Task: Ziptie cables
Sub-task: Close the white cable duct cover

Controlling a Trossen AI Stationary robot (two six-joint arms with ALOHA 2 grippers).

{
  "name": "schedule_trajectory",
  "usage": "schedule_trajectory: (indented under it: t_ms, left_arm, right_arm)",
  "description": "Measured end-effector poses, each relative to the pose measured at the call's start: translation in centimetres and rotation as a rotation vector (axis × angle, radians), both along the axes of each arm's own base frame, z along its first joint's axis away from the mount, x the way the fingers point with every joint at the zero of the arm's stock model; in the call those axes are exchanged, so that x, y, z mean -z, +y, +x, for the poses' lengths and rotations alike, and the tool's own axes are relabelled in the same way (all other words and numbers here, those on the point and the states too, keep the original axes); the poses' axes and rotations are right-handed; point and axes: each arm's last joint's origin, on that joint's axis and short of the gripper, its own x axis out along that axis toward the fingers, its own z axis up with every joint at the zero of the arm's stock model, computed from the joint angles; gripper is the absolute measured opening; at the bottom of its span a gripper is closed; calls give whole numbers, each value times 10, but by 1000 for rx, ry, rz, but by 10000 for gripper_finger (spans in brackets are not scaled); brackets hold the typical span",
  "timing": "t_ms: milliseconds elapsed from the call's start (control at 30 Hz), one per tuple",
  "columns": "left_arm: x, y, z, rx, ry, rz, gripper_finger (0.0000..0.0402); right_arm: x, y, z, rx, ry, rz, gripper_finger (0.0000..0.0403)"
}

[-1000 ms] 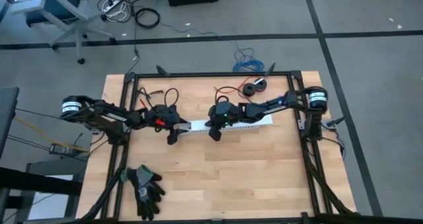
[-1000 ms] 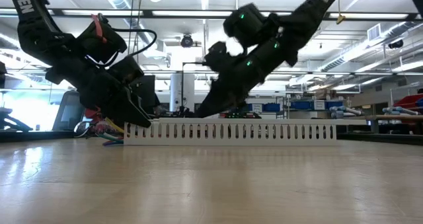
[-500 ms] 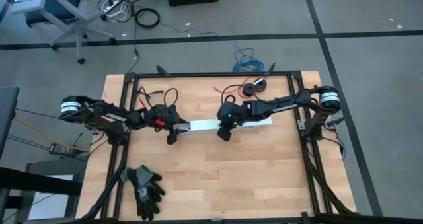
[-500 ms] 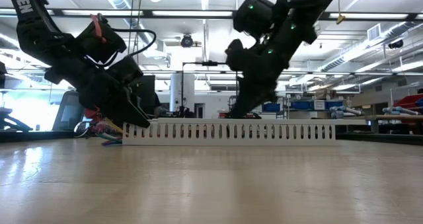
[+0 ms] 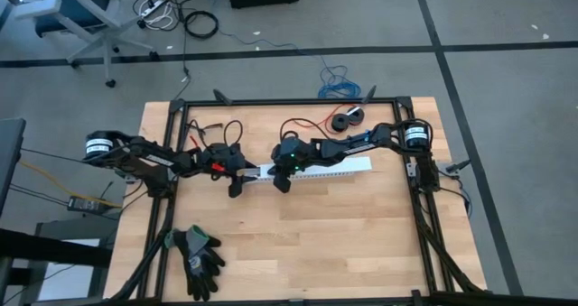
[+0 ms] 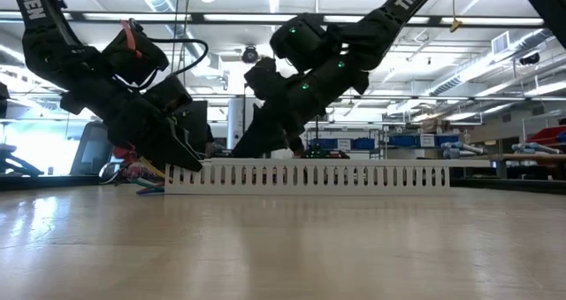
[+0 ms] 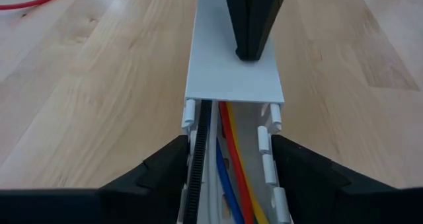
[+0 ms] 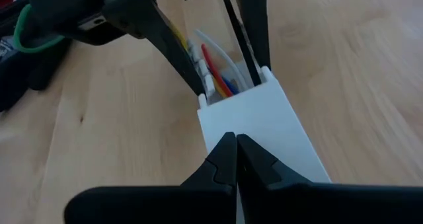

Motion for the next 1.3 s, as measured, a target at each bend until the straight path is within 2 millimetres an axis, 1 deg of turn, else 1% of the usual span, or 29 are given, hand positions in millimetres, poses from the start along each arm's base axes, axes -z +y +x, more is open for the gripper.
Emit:
schedule_trajectory:
  t_ms: [267, 333, 400, 633, 767, 900, 1000, 1200, 1300]
  left_arm:
    - [-4, 0, 0, 11, -22, 28, 218]
    - [-10, 0, 0, 11, -53, 50, 218]
    - [-20, 2, 3, -4, -112, 96, 217]
    - [-35, 0, -7, -15, -130, 137, 208]
    - [-31, -2, -19, -41, -6, 111, 202]
    - [-32, -4, -28, -72, 44, 62, 202]
    - [-31, -5, -30, -74, 67, 38, 202]
    - [-20, -6, -34, -83, 164, -35, 202]
    - [-20, -8, -31, -23, 140, -83, 205]
  right_arm:
    - [-1, 0, 0, -2, 1, -4, 0]
    - [-1, 0, 0, -2, 3, -5, 0]
    - [-1, 0, 0, -1, 7, -5, 0]
    - [0, 0, -1, -5, 13, -10, 0]
    - [0, 0, -1, -6, 15, -11, 0]
    - [0, 0, -1, -13, 15, -18, 0]
    - [0, 0, -1, -13, 15, -18, 0]
    - [0, 0, -1, -12, 15, -18, 0]
    - [0, 0, -1, -14, 16, -16, 0]
